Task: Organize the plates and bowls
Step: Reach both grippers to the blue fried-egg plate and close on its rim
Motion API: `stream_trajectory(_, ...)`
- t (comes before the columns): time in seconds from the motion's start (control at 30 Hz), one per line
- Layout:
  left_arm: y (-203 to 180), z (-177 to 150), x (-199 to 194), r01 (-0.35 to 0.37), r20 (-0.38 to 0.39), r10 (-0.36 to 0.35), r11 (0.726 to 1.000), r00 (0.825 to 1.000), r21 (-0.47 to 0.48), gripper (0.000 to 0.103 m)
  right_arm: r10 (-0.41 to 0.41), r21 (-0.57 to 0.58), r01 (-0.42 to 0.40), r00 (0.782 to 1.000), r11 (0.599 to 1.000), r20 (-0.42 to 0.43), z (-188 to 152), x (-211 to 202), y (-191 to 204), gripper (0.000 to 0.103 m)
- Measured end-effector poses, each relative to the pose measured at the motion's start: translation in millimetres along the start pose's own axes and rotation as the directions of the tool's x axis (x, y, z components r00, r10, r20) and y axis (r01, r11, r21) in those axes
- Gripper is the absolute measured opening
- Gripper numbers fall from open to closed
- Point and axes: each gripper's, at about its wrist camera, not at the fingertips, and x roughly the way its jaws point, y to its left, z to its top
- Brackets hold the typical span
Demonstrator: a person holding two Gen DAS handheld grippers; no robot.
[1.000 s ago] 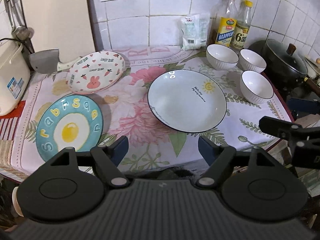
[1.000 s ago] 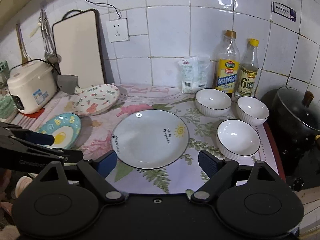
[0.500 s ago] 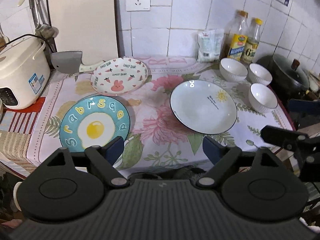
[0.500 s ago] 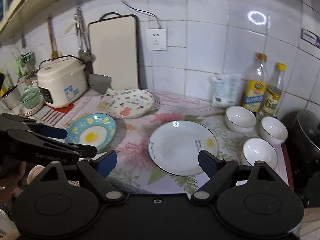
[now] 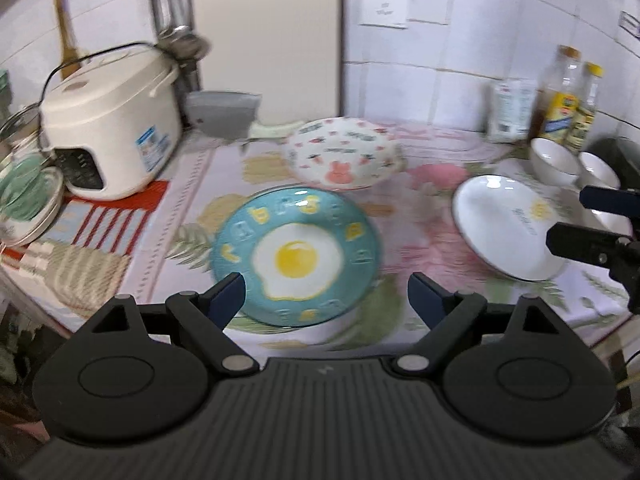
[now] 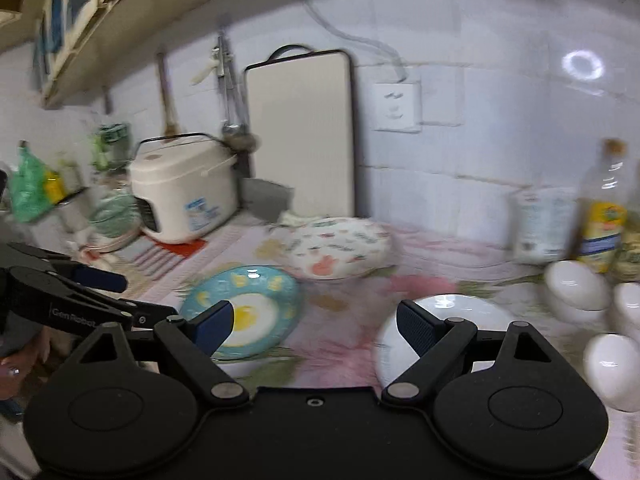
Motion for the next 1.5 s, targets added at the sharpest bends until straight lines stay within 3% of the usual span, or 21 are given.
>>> stream_trajectory(0.1, 18, -3, 12, -0.019, -0.009, 0.019, 0.999, 1.0, -0.027, 0.089, 0.065, 0.02, -0.065, 0.998, 0.998, -0.004, -2, 24, 3, 0.091)
stream_trajectory(0.2, 33, -6, 29, -0.037, -0.014, 0.036, 0.998, 0.999, -0.044, 0.089, 0.1, -0.033, -0.1, 0.995, 0.994, 0.001, -4, 45, 15, 0.091)
stream_trajectory(0.3, 44, -9, 52, -0.036, -0.023, 0.035, 0.998, 0.999, -0.06, 0.089, 0.152, -0.09, -0.155, 0.987, 0.984, -0.043, -4, 70, 26, 0.091)
stream_trajectory(0.37, 51, -11, 70, -0.032, -0.042, 0.029, 0.996, 0.999, -0.078, 0.088, 0.183, -0.059, -0.189, 0.979, 0.98, -0.09, -5, 89, 26, 0.09)
stream_trajectory(0.5, 65, -16, 96, -0.004, -0.046, -0.004, 0.988, 0.999, -0.156, 0.087, 0.135, -0.014, -0.136, 0.987, 0.991, -0.083, -9, 116, 22, 0.09)
stream_trajectory(0.67, 73, -19, 122, -0.023, -0.058, 0.015, 0.989, 0.998, -0.146, 0.086, 0.074, 0.041, -0.071, 0.994, 0.997, -0.08, -17, 151, 15, 0.09)
stream_trajectory(0.77, 83, -21, 137, -0.047, -0.09, 0.033, 0.986, 0.995, -0.157, 0.083, 0.065, 0.099, -0.056, 0.994, 0.994, -0.092, -23, 171, 9, 0.09)
stream_trajectory(0.8, 87, -22, 142, -0.052, -0.098, 0.037, 0.986, 0.995, -0.16, 0.076, 0.061, 0.106, -0.049, 0.992, 0.993, -0.112, -24, 177, 8, 0.09)
stream_trajectory(0.83, 91, -23, 147, -0.061, -0.11, 0.043, 0.985, 0.993, -0.164, 0.068, 0.064, 0.125, -0.048, 0.99, 0.991, -0.126, -26, 183, 7, 0.087)
stream_trajectory(0.93, 100, -28, 156, -0.068, -0.138, 0.045, 0.983, 0.989, -0.17, 0.058, 0.083, 0.165, -0.058, 0.986, 0.985, -0.148, -31, 196, 7, 0.082)
stream_trajectory(1.07, 107, -31, 161, -0.006, -0.148, -0.026, 0.977, 0.989, -0.214, 0.056, 0.065, 0.189, -0.03, 0.982, 0.981, -0.18, -38, 208, 10, 0.069)
stream_trajectory(1.17, 107, -31, 164, 0.013, -0.138, -0.045, 0.975, 0.989, -0.222, 0.056, 0.03, 0.18, 0.003, 0.983, 0.984, -0.18, -44, 211, 15, 0.066)
stream_trajectory(1.3, 102, -30, 165, 0.026, -0.127, -0.051, 0.981, 0.991, -0.194, 0.039, 0.054, 0.214, -0.014, 0.981, 0.977, -0.185, -46, 214, 14, 0.058)
stream_trajectory(1.5, 110, -29, 167, 0.026, -0.127, -0.06, 0.967, 0.99, -0.253, 0.031, 0.047, 0.264, 0.011, 0.976, 0.964, -0.213, -48, 222, 6, 0.027)
